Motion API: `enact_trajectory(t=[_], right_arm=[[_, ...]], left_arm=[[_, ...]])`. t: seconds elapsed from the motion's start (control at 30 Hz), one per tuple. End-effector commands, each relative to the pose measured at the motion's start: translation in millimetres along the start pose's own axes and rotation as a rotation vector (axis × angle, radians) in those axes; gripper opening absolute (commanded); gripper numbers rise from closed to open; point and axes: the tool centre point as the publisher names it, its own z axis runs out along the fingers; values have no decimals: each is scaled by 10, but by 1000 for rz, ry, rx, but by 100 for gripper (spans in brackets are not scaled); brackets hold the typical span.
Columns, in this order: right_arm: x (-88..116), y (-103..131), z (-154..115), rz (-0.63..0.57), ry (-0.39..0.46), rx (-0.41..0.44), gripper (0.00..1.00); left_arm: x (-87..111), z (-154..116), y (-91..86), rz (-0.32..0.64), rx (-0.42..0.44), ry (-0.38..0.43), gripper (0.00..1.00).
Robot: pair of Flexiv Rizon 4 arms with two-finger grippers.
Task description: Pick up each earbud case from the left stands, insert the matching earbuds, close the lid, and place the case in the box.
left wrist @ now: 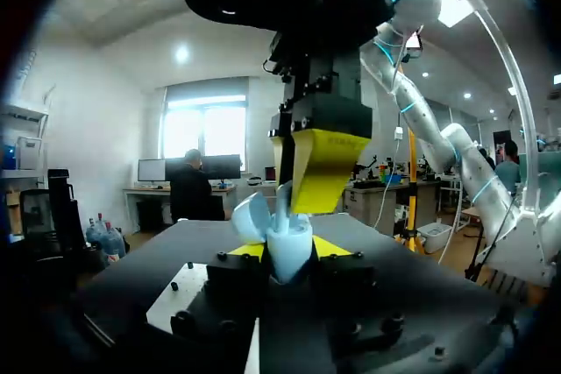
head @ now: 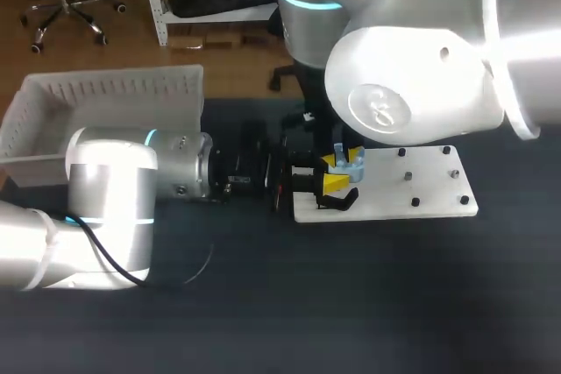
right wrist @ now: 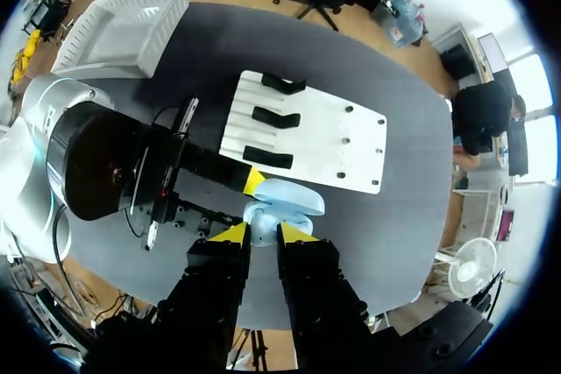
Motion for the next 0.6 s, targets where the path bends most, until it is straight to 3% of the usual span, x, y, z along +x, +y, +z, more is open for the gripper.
enact_trajectory(t=[0.03, 0.47, 0.57, 0.6], right_arm=[[-12, -1, 17, 0, 3, 2, 0], [-27, 13, 40, -11, 15, 1, 0], [-22, 20, 8, -18, 16, 3, 38], [-18, 21, -5, -19, 16, 4, 44]], left_arm=[[-2, -3, 5, -1, 1, 2, 0], [-2, -3, 5, -1, 1, 2, 0], [-2, -3, 5, -1, 1, 2, 0], [-2, -3, 5, -1, 1, 2, 0]])
